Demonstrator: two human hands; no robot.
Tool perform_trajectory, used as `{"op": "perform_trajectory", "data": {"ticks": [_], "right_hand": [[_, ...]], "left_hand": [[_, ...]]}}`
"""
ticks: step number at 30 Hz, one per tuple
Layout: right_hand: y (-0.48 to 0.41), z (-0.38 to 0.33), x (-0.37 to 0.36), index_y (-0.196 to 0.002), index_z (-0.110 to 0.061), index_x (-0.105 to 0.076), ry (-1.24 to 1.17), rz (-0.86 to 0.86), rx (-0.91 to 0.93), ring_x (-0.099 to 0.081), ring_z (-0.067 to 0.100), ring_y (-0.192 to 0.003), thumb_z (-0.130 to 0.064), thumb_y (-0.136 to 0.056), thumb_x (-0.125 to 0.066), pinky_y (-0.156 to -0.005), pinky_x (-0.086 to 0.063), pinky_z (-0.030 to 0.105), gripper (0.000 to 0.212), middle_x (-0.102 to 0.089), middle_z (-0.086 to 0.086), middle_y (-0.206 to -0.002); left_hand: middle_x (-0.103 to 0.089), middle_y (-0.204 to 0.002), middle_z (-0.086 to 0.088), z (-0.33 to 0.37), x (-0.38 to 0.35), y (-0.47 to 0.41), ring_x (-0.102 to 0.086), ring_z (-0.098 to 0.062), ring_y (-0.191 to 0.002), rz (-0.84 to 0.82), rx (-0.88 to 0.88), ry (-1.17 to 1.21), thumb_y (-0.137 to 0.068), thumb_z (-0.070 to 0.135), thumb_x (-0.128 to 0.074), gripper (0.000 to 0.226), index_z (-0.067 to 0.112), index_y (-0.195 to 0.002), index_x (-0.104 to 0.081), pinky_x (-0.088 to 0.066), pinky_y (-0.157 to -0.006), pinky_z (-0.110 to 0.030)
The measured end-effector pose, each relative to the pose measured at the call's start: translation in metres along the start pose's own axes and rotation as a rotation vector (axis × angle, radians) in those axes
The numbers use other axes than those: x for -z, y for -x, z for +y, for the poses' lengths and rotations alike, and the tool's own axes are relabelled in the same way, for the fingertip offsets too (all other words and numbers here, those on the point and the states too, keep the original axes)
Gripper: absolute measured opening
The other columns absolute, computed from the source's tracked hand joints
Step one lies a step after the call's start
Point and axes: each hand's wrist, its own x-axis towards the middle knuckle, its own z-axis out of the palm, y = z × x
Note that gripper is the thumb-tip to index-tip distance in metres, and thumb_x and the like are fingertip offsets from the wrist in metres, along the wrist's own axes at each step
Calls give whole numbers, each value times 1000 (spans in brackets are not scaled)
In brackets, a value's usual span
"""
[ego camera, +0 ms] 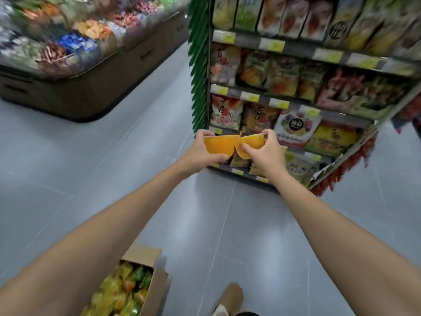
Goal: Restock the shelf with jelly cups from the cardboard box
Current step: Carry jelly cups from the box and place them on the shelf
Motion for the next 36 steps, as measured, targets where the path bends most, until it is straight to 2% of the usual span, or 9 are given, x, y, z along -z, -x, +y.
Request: {"op": "perform_trajectory", "data": {"ticks": [4, 7, 12, 17, 23, 27, 30, 33, 36], "right_hand": [[-49, 0, 64, -137, -16, -37, -5, 107, 18, -49, 15, -90, -48, -82, -70, -75, -44, 31, 72, -46, -5, -101], [-83, 0, 103, -140, -15, -33, -51, 165, 29, -57, 14, -85, -49, -83, -69, -71, -49, 32, 75, -48, -8, -93], [-123, -7, 154, -139, -12, -32, -106, 259, 72, -55, 18, -90, -45, -83, -70, -69, -45, 26, 76, -48, -6, -93], [-164, -15, 187, -142, -13, -30, -158, 298, 99, -57, 20, -97, -45, -82, -71, -73, -46, 28, 80, -56, 3, -110], [-223, -34, 215, -141, -13, -28, -197, 338, 161, -52, 17, -102, -42, -81, -73, -83, -46, 28, 80, -49, 3, -118], [-273, -52, 225, -142, -13, -29, -212, 370, 220, -50, 15, -103, -41, -80, -74, -85, -46, 28, 81, -47, 2, -122], [-312, -69, 228, -144, -13, -28, -231, 379, 249, -51, 15, -102, -43, -80, -73, -82, -44, 26, 84, -49, 3, -123], [-352, -87, 230, -145, -13, -26, -261, 384, 289, -51, 16, -108, -41, -81, -73, -82, -40, 24, 84, -48, 3, -128], [-388, -105, 233, -146, -12, -25, -271, 394, 327, -48, 10, -97, -36, -83, -72, -77, -39, 20, 82, -44, -3, -115]], "left_hand": [[-50, -110, 1, 63, -32, -51, -59, -24, -104, 29, -135, 43, -82, 31, -73, 53, 20, -118, -37, -55, -84, -39], [-53, -118, -5, 105, -50, -86, -60, -20, -102, 39, -204, 34, -81, 32, -74, 54, 21, -119, -38, -55, -86, -41], [-36, -139, -4, 168, -71, -122, -47, -15, -115, 65, -286, 53, -80, 27, -76, 90, 19, -147, -16, -45, -84, -24], [-36, -145, -7, 211, -79, -162, -43, -14, -119, 72, -329, 67, -79, 24, -77, 96, 14, -150, -12, -38, -90, -21], [-42, -129, -3, 254, -74, -222, -46, -13, -114, 166, -420, 91, -79, 20, -78, 87, 10, -144, -21, -41, -88, -19], [-45, -123, -3, 278, -59, -275, -49, -13, -109, 227, -495, 104, -79, 18, -77, 76, 8, -138, -29, -47, -73, -10], [-50, -120, -2, 297, -48, -317, -53, -14, -107, 263, -500, 117, -79, 22, -77, 71, 9, -134, -34, -51, -78, -19], [-48, -117, 0, 317, -38, -355, -52, -9, -103, 276, -540, 127, -79, 19, -77, 71, 9, -133, -33, -47, -71, -10], [-46, -117, 1, 333, -29, -389, -50, -1, -95, 312, -584, 112, -79, 16, -77, 70, 8, -132, -33, -43, -65, -2]]}}
